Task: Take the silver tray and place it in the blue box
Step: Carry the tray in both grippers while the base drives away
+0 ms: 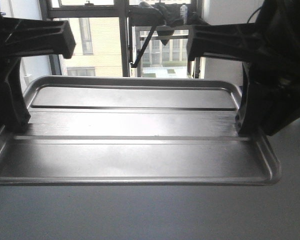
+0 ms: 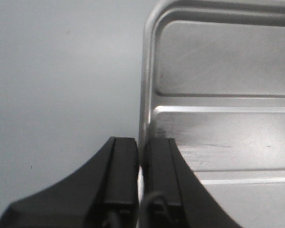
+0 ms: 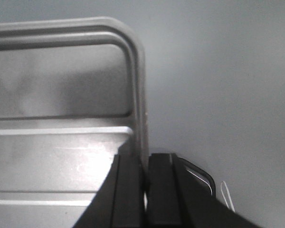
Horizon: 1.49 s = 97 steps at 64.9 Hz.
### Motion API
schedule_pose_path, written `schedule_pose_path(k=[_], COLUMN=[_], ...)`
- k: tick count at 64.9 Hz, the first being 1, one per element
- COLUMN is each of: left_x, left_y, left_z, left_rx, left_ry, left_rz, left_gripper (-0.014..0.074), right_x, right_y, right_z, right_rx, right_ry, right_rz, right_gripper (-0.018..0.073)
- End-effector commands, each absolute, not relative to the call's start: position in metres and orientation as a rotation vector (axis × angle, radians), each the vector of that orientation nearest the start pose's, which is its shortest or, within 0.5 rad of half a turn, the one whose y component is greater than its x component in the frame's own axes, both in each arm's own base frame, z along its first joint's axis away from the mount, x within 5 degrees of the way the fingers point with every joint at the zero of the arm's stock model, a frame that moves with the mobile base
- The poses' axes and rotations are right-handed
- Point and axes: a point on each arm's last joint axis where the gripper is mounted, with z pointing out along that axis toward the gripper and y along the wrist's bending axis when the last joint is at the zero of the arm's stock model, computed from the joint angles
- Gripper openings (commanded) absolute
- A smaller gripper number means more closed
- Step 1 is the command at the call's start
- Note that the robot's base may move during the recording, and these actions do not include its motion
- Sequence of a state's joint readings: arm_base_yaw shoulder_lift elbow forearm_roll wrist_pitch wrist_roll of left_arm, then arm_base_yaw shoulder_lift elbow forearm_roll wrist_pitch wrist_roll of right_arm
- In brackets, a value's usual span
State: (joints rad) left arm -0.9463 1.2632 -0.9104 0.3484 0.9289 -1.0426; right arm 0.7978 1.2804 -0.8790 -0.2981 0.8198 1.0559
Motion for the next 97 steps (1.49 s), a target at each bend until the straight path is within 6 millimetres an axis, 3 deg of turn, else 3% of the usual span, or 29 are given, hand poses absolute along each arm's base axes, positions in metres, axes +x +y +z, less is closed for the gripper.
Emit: schedule_pose_path(k=[1, 97], left_x=[0.1570, 0.1576], left_y=[-0.1696, -0.1701], left_z=[0.2900, 0.2891], left_rx=[0.076, 0.079], left_ry=[2.628, 2.628], left_rz=[-0.161, -0.154], left_gripper=[-0.0009, -0.0009], right_x=[0.1847, 0.1846], right_y=[0.1517, 0.1513], right_z=[0.2836, 0.2835], right_rx=[0.118, 0.117], right_ry=[2.593, 2.595], right_rz=[0.229, 0.222], right_gripper=[0.0051, 0.0051])
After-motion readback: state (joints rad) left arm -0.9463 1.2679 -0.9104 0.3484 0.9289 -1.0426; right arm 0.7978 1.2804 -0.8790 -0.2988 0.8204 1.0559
